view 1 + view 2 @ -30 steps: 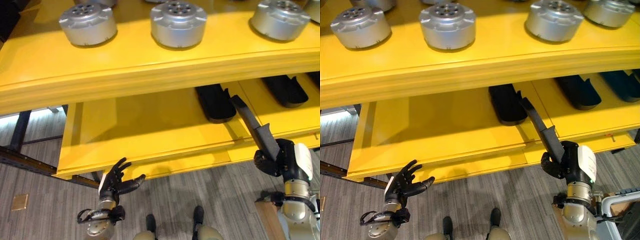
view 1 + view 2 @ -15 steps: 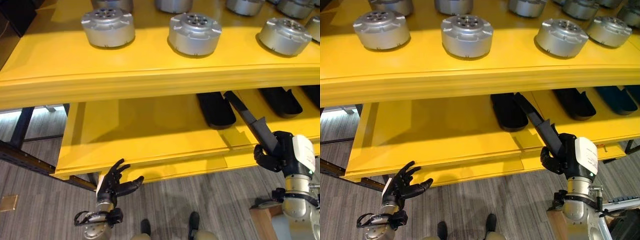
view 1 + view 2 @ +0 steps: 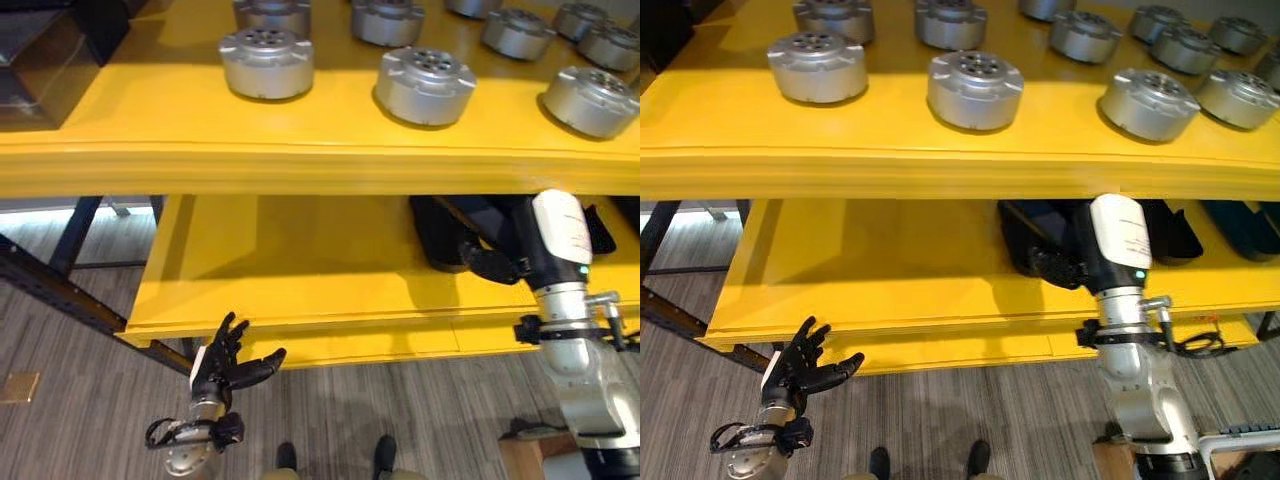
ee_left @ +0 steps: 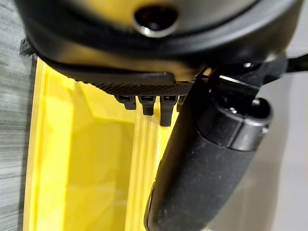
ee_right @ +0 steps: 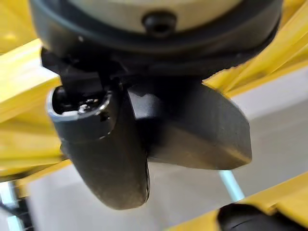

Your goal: Move parts from the plastic box to the shelf.

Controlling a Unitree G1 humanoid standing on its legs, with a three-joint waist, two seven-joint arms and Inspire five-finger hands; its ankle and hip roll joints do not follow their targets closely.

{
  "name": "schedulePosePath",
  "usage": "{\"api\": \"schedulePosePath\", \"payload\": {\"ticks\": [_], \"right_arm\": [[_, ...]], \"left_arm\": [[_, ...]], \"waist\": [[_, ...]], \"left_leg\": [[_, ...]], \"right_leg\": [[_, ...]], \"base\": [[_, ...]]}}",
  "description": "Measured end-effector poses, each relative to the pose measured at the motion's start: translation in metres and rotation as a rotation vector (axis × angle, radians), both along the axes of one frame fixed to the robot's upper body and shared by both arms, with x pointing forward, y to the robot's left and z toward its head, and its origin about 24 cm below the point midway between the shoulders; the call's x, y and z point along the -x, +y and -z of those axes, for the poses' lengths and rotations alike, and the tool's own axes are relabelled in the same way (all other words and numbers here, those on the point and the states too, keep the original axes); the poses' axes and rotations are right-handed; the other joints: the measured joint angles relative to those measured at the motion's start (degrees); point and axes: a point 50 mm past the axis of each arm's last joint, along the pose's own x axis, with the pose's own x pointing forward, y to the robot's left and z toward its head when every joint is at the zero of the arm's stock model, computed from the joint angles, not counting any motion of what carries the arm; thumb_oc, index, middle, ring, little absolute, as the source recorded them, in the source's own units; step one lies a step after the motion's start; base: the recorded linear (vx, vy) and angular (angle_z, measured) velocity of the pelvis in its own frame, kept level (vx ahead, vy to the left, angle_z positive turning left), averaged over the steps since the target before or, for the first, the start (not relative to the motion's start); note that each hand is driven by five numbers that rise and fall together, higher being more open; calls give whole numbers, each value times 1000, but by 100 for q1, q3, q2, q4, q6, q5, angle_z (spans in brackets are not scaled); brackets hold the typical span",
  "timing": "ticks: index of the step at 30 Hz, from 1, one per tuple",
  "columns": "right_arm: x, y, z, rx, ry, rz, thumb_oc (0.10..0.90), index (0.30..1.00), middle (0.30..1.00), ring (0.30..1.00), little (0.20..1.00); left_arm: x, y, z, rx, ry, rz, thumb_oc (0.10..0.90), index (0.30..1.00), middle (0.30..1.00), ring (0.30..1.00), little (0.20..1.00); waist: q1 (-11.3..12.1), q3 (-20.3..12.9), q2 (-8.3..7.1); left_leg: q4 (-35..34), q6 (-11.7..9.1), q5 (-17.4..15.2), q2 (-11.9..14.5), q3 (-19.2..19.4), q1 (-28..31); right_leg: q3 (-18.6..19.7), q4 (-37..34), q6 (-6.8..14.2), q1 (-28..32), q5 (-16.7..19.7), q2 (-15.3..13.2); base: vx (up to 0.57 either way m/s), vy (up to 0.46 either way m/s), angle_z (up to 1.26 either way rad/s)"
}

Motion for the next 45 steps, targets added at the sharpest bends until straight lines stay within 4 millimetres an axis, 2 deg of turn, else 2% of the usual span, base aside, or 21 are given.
{"api": "schedulePosePath", "payload": {"ticks": [4,7,9,15,20,23,27,34,36,39,40,41,43,45], "right_arm": [[-9,13,1,5,25,-48,400,300,300,300,300],[-18,29,-6,14,16,-105,400,300,300,300,300],[-22,37,-8,7,9,-134,400,300,300,300,300],[-31,63,-16,-22,-4,-234,400,300,300,300,300],[-40,96,-18,-72,20,-349,400,300,300,300,300],[-46,108,-18,-130,43,-394,400,300,300,300,300],[-52,109,-8,-160,98,-393,400,300,300,300,300],[-63,112,27,-178,274,-351,400,300,300,300,300],[-67,112,39,-194,323,-325,400,300,300,300,300],[-71,110,42,-191,342,-304,400,300,300,300,300],[-74,110,37,-183,323,-300,400,300,300,300,300],[-79,111,29,-176,300,-301,400,300,300,300,300],[-89,110,11,-155,254,-296,400,300,300,300,300],[-90,110,9,-157,250,-283,400,300,300,300,300]], "left_arm": [[-3,0,-2,-1,-12,1,900,1000,1000,1000,1000],[-4,0,-3,-1,-15,0,900,1000,1000,1000,1000],[-3,1,-3,-3,-13,-8,900,1000,1000,1000,1000],[-2,1,-2,-5,-10,-20,900,1000,1000,1000,1000],[-3,1,-3,-6,-13,-22,900,1000,1000,1000,1000],[-4,1,-3,-5,-15,-22,900,1000,1000,1000,1000],[-5,1,-4,-6,-19,-23,900,1000,1000,1000,1000],[-7,3,-5,8,-23,-41,900,1000,1000,1000,1000],[-8,3,-6,-4,-20,-22,900,1000,1000,1000,1000],[-12,-1,-8,-5,-28,1,900,1000,1000,1000,1000],[-18,-6,-11,-4,-45,16,900,1000,1000,1000,1000],[-24,-9,-14,-11,-63,39,900,1000,1000,1000,1000],[-40,-21,-24,-8,-105,107,900,1000,1000,1000,1000],[-44,-21,-27,15,-124,100,900,1000,1000,1000,1000]], "waist": [[71,-2,2],[236,-4,6],[428,-9,-1],[682,-14,-13],[791,-8,-55],[822,-9,-78],[911,-9,-90],[934,-1,-87],[931,24,-55],[943,186,84],[920,357,213],[925,555,278],[880,1030,632],[856,1275,705]], "left_leg": [[-1,-1,5,2,-53,-28],[1,-9,55,4,-180,-111],[3,-8,56,2,-207,-121],[7,-8,88,-13,-383,-188],[16,-7,89,-53,-506,-199],[17,-4,90,-75,-534,-216],[28,-1,94,-89,-631,-279],[130,-1,93,-91,-732,-398],[244,-8,59,-90,-771,-476],[481,-13,-1,-83,-783,-648],[889,-22,-54,-78,-780,-1001],[1191,-26,-112,-73,-788,-1190],[1701,12,-318,-43,-787,-1595],[1934,20,-378,-69,-756,-1728]], "right_leg": [[-73,-1,-3,5,-2,-2],[-170,0,-8,-10,-5,1],[-211,0,-9,4,-6,-4],[-409,0,-5,62,-16,-22],[-520,0,19,137,-73,-56],[-576,0,25,141,-77,-85],[-665,0,27,140,-92,-95],[-756,1,20,130,-122,-93],[-778,13,19,117,-140,-95],[-778,170,7,-17,-179,-114],[-753,445,-25,-291,-240,-165],[-744,707,-51,-458,-342,-212],[-681,1426,-121,-940,-571,-301],[-581,1815,-154,-1187,-697,-388]], "base": [[-6,3,8],[-4,-1,22],[-5,-2,9],[0,0,16],[-4,10,15],[-9,7,6],[0,2,11],[-39,-12,8],[-101,-27,8],[-235,-25,3],[-431,-17,1],[-240,7,0],[-163,26,-3],[-148,43,-7]]}}
